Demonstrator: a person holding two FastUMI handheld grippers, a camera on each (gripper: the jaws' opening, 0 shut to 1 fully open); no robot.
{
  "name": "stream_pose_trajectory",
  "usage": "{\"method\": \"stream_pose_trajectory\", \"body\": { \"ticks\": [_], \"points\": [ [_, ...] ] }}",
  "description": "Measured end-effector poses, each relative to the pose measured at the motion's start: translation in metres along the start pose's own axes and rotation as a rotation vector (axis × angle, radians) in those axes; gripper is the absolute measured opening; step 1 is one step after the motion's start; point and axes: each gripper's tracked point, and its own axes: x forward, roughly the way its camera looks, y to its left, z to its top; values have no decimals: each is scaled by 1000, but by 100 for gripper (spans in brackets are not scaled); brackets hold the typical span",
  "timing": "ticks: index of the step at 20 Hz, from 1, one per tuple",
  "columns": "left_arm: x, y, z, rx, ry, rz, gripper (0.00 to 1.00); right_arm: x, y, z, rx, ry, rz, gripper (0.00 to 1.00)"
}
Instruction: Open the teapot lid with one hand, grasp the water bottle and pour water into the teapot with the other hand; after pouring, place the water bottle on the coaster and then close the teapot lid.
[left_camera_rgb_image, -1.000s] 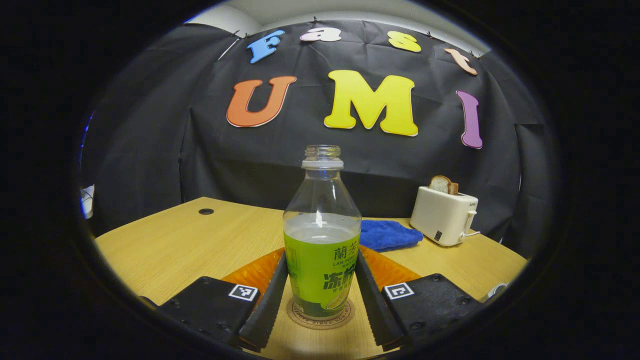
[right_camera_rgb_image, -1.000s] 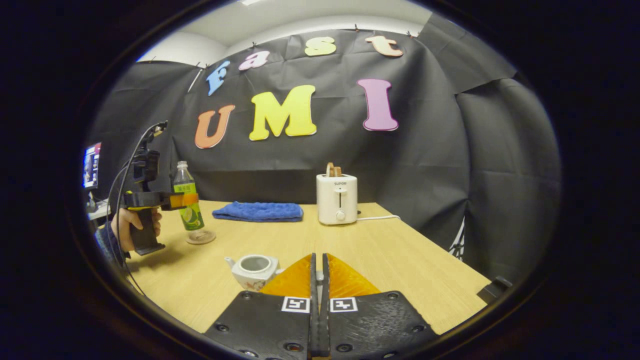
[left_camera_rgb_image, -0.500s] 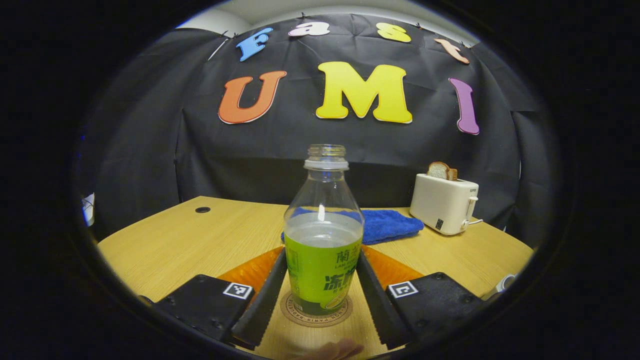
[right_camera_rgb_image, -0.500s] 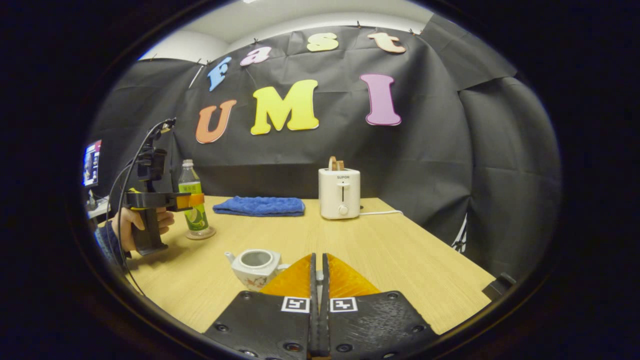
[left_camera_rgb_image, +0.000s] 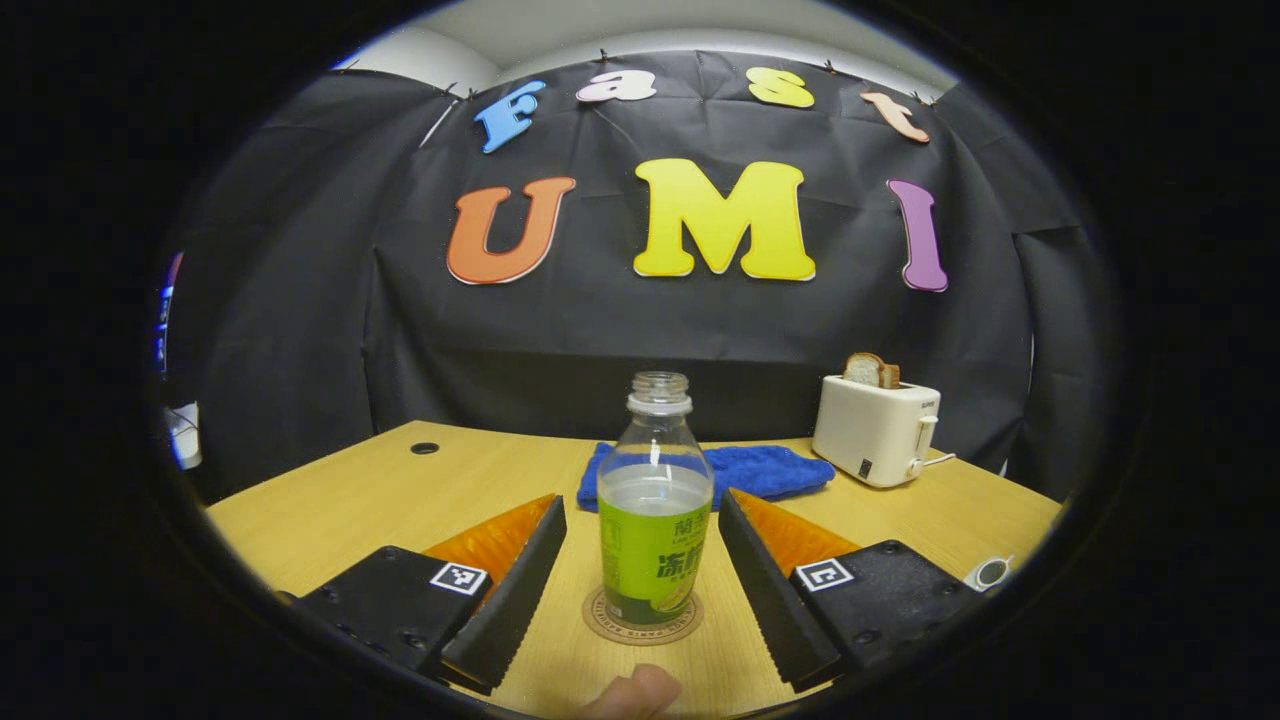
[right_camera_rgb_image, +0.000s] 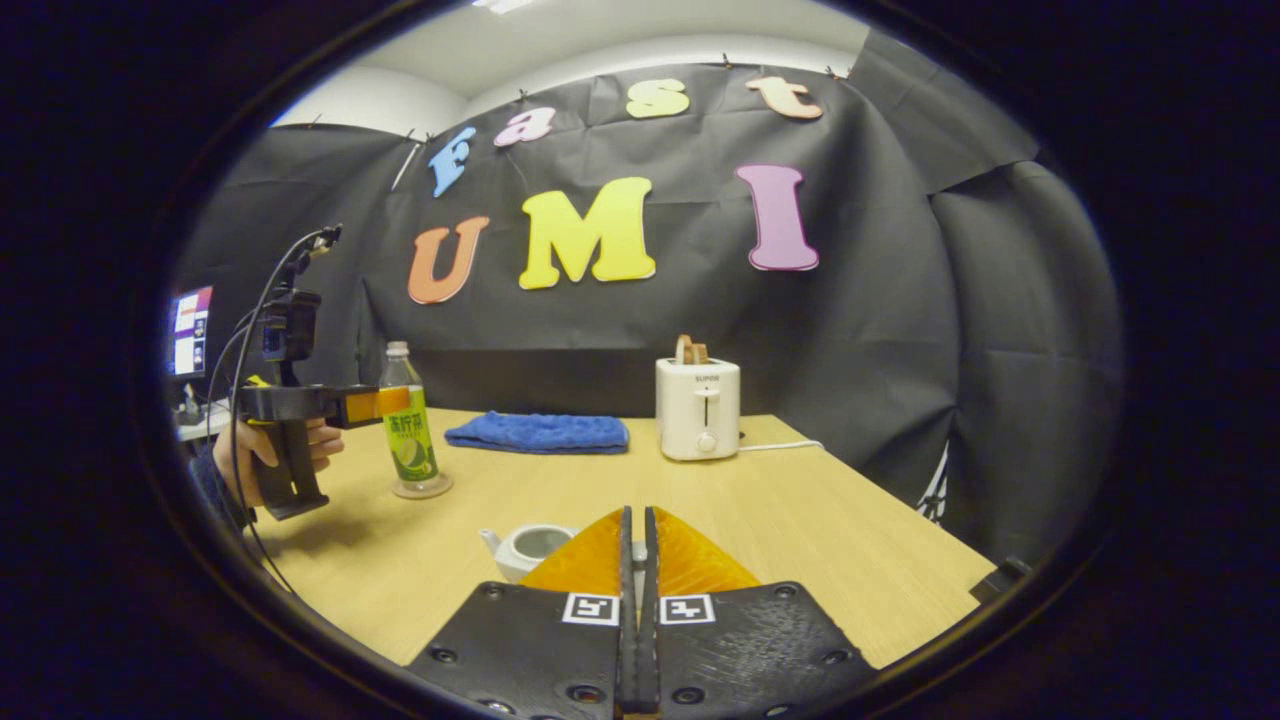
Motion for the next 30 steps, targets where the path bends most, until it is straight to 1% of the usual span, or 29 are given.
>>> {"method": "stream_pose_trajectory", "body": {
  "ticks": [3, 5, 7, 8, 10, 13, 17, 18, 23, 28, 29, 30],
  "points": [
    [-22, 1, 11, -7, -22, 11, 97, 7, 16, 8, 6, -16, 40, 0],
    [-37, 10, 15, -1, -28, 33, 97, 14, 28, 10, 16, -17, 73, 0],
    [-52, 12, 15, -16, -25, 43, 96, 22, 41, 10, 25, -15, 104, 0],
    [-60, 9, 16, -24, -23, 33, 96, 26, 47, 9, 26, -16, 115, 0],
    [-75, 8, 16, -27, -27, 29, 96, 36, 53, 5, 2, -9, 109, 0],
    [-91, 8, 20, -31, -39, 10, 96, 46, 65, -8, -12, 23, 132, 0],
    [-106, 15, 29, -71, -61, 2, 96, 56, 60, -22, 13, 61, 115, 0],
    [-109, 15, 30, -76, -66, -3, 96, 58, 60, -21, 22, 55, 117, 0],
    [-118, 15, 26, -61, -81, -28, 96, 62, 61, -22, 23, 48, 104, 0],
    [-121, 14, 15, -59, -58, -51, 97, 64, 63, -24, 0, 59, 78, 0],
    [-121, 14, 15, -59, -56, -55, 97, 64, 62, -22, 1, 54, 71, 1],
    [-121, 14, 14, -61, -52, -61, 96, 62, 63, -22, 3, 52, 66, 5]
  ]
}}
